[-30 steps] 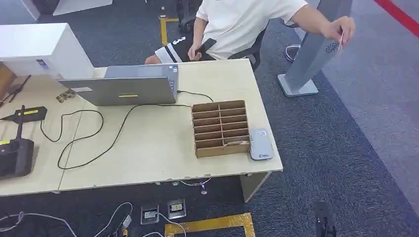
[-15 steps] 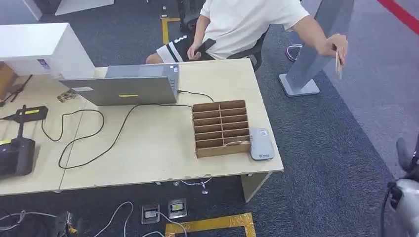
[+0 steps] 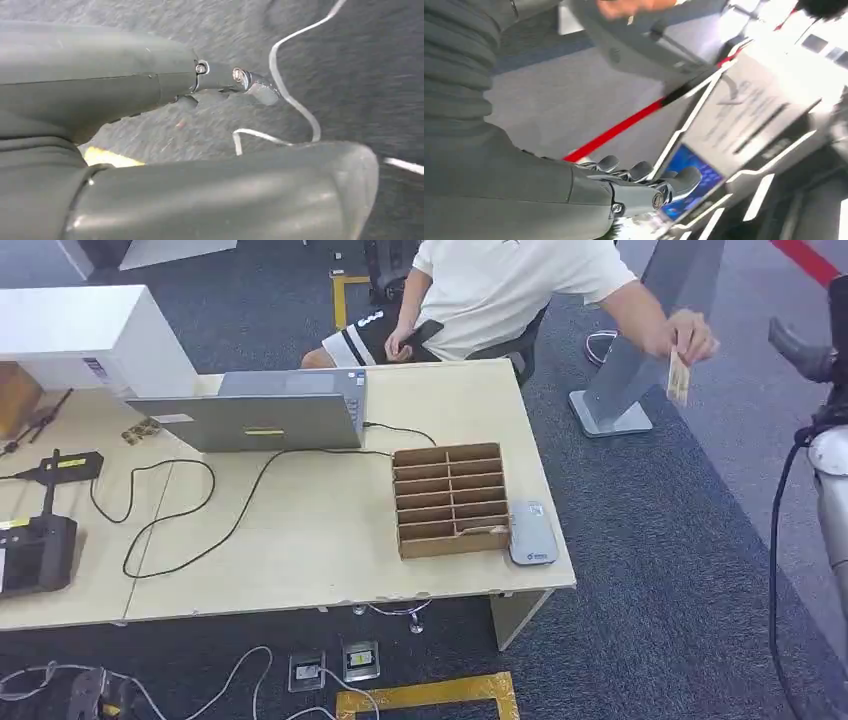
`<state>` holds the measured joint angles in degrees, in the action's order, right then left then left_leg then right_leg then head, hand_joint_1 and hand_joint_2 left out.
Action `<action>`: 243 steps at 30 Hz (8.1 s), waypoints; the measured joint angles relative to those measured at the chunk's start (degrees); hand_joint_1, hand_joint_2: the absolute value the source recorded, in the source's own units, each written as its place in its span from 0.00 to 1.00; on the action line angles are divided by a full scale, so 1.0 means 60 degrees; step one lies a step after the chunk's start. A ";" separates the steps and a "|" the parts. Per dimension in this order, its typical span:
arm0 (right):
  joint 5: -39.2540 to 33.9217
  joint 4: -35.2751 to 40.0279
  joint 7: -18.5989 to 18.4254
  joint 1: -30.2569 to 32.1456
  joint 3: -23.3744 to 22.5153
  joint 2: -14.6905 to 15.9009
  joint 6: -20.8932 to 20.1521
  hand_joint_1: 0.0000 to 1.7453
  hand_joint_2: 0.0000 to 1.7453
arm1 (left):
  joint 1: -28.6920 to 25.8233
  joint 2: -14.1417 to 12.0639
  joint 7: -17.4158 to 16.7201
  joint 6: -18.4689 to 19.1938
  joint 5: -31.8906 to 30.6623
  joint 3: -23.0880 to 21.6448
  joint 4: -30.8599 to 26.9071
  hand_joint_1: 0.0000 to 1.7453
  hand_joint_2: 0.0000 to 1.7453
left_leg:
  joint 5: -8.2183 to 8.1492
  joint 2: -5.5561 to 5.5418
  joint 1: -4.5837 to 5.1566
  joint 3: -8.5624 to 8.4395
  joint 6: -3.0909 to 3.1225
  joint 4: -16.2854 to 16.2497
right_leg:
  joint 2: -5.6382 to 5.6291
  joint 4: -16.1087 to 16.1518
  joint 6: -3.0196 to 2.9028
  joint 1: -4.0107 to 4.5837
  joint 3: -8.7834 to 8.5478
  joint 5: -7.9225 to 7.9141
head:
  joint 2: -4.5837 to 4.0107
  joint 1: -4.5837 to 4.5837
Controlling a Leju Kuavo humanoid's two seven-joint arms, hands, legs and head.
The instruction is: Pass the card to the sensor for recognition and then transmit it.
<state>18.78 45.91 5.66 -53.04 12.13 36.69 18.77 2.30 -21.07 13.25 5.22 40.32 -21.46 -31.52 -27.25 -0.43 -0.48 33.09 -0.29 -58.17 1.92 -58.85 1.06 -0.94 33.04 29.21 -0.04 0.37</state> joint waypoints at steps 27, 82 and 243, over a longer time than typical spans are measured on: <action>0.4483 0.2753 0.0270 -0.0053 0.2706 -0.1657 -0.1734 0.00 1.00 | -0.0818 -0.1730 0.0047 0.0004 0.0910 -0.0761 -0.2629 0.00 0.00 | 0.0006 0.0011 -0.0010 -0.0001 -0.0011 -0.0002 | -0.0011 0.0018 -0.0001 0.0008 0.0008 0.0000 | 0.0000 0.0004; 0.3668 0.3339 -0.0856 0.1695 0.2612 -0.1198 -0.2976 1.00 1.00 | -0.0391 -0.1894 -0.0077 0.0004 0.2321 -0.2313 -0.1970 0.00 0.00 | -0.0002 0.0018 -0.0011 -0.0001 -0.0017 -0.0001 | -0.0032 0.0021 -0.0001 0.0009 0.0009 0.0000 | 0.0000 0.0004; 0.3460 0.1725 -0.2284 0.4370 0.2575 -0.1766 -0.2932 1.00 1.00 | -0.0943 -0.2473 -0.1406 0.0004 0.1221 -0.1836 -0.3606 0.00 0.00 | -0.0014 0.0046 -0.0025 0.0000 -0.0014 0.0000 | -0.0057 0.0043 0.0000 0.0022 0.0006 0.0000 | 0.0000 0.0004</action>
<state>39.54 56.26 -8.04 -26.82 27.58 26.10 1.18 -3.36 -35.91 4.81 5.25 47.65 -32.48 -53.16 -27.34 -0.16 -0.63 33.09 -0.37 -58.17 1.58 -58.59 1.06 -0.81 33.08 29.21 -0.04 0.39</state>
